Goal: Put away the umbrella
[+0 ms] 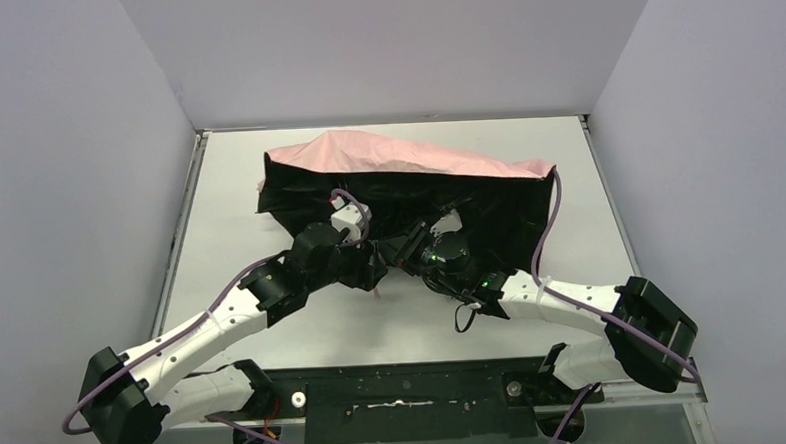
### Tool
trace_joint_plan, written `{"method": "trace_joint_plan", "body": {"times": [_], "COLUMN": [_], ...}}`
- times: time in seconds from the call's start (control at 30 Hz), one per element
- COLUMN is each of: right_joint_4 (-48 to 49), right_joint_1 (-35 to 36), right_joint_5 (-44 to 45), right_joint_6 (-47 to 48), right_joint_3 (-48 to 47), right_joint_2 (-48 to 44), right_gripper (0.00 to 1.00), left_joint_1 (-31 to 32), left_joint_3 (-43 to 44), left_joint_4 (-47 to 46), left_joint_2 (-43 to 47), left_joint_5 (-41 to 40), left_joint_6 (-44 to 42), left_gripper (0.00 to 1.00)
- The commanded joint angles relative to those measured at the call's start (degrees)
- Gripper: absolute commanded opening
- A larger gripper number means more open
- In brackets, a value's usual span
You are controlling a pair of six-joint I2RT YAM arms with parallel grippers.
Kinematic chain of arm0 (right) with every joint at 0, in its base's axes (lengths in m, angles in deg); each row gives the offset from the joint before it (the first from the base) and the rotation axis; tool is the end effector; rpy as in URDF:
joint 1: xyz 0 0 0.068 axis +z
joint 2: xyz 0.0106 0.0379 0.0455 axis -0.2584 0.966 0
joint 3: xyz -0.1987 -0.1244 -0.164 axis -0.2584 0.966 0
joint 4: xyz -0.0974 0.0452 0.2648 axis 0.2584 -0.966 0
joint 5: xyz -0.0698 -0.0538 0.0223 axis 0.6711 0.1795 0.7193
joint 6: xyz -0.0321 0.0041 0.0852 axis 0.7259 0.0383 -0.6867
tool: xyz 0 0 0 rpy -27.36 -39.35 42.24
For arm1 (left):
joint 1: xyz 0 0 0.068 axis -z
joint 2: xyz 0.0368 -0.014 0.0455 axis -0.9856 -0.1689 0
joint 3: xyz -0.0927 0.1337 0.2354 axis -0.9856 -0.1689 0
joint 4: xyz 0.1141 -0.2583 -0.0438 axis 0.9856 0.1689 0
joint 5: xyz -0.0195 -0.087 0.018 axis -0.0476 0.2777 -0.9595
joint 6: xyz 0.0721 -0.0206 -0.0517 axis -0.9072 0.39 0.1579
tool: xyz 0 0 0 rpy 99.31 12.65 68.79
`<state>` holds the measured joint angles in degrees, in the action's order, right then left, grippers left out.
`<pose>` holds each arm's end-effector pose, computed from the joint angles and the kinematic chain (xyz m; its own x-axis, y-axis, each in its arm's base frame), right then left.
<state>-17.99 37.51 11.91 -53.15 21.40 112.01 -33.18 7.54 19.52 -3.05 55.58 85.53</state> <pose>0.2174 0.2755 0.2193 -0.7740 0.5690 -0.2778 -0.0517 0.3806 0.9233 0.2010 -0.2155 0.2531 -0.6020 0.0972 -0.7926 0.5429 0.7776 -0.3170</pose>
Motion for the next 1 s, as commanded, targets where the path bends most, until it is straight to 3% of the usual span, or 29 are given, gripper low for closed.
{"method": "trace_joint_plan", "body": {"times": [0.0, 0.23, 0.33, 0.43, 0.53, 0.67, 0.97], "right_joint_4": [6.02, 5.96, 6.02, 5.84, 4.01, -1.12, -23.48], "right_joint_1": [-0.18, -0.19, -0.13, -0.18, -0.19, -0.17, -0.28], "right_joint_5": [-0.67, -0.75, -0.2, 1.15, 3.98, 8.14, 16.34], "right_joint_6": [0.5, 0.45, 0.2, -0.19, -0.37, 0.09, 9.09], "right_joint_3": [-0.34, -0.19, 0.2, 1.02, 2.37, 4.46, 6.85], "right_joint_2": [-0.05, -0.27, -0.46, -1.44, -3.97, -9.0, -23.23], "right_gripper": [0.03, 0.04, 0.15, 0.37, 0.46, 0.49, 0.54], "left_joint_1": [-0.2, -0.25, -0.25, -0.25, -0.34, -0.62, -1.11], "left_joint_3": [4.34, 4.5, 3.85, 3.05, 1.71, -0.03, -1.16], "left_joint_4": [-3.3, -3.08, -2.9, -2.36, -2.24, -2.0, -2.66], "left_joint_2": [-1.23, -1.96, -1.66, -1.32, -0.73, -0.34, -5.39], "left_joint_5": [-0.76, -0.14, -0.87, -2.07, -2.66, -3.32, -4.49], "left_joint_6": [-1.63, -2.2, -2.17, -2.18, -1.89, -1.15, 0.63], "left_gripper": [0.48, 0.13, 0.0, 0.0, 0.0, 0.0, 0.0]}}
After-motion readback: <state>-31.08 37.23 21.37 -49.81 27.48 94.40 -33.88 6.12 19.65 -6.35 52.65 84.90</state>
